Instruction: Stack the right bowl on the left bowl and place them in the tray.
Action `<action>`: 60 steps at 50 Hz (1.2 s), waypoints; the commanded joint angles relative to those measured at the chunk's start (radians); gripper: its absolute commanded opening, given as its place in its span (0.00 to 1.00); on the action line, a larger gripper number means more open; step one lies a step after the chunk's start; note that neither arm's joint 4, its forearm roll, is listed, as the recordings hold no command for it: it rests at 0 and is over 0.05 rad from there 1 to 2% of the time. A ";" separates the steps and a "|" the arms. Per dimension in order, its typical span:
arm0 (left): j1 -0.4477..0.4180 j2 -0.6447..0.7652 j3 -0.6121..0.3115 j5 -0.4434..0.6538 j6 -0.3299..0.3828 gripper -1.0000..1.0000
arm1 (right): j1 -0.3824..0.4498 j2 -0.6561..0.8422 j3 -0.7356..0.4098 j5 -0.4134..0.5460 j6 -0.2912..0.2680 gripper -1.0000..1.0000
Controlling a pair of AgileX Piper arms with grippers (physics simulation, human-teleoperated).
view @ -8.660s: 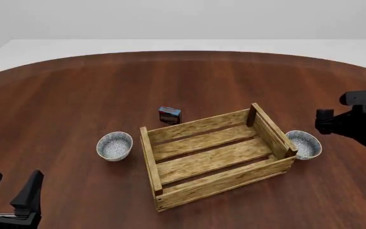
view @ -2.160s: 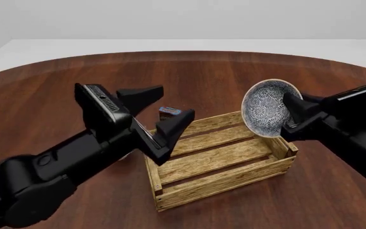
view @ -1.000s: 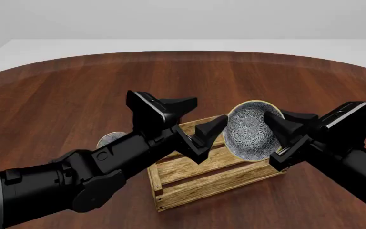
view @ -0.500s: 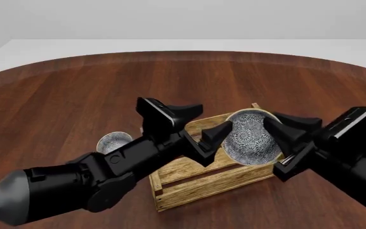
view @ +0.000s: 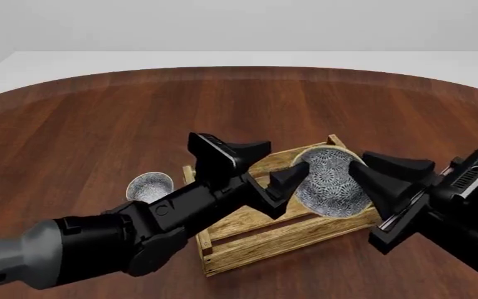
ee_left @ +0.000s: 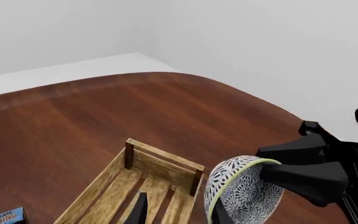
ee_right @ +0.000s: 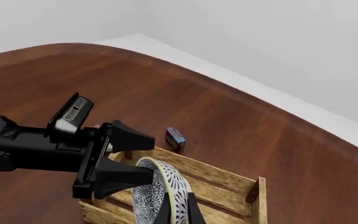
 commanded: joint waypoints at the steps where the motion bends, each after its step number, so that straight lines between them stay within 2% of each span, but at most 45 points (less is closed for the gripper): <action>1: 0.023 0.012 0.021 -0.023 0.000 0.00 | 0.022 -0.044 -0.014 0.018 -0.005 0.00; 33: 0.008 -0.002 0.038 -0.040 -0.012 0.00 | 0.047 -0.077 -0.015 0.043 -0.008 0.00; 34: 0.009 -0.003 0.037 -0.039 -0.013 0.00 | 0.048 -0.077 -0.015 0.043 -0.010 1.00; 43: 0.006 -0.003 0.038 -0.041 -0.012 0.00 | 0.049 -0.084 -0.017 0.048 -0.020 1.00; 60: 0.031 -0.010 0.030 -0.022 -0.002 0.00 | 0.048 -0.139 -0.051 0.111 0.003 1.00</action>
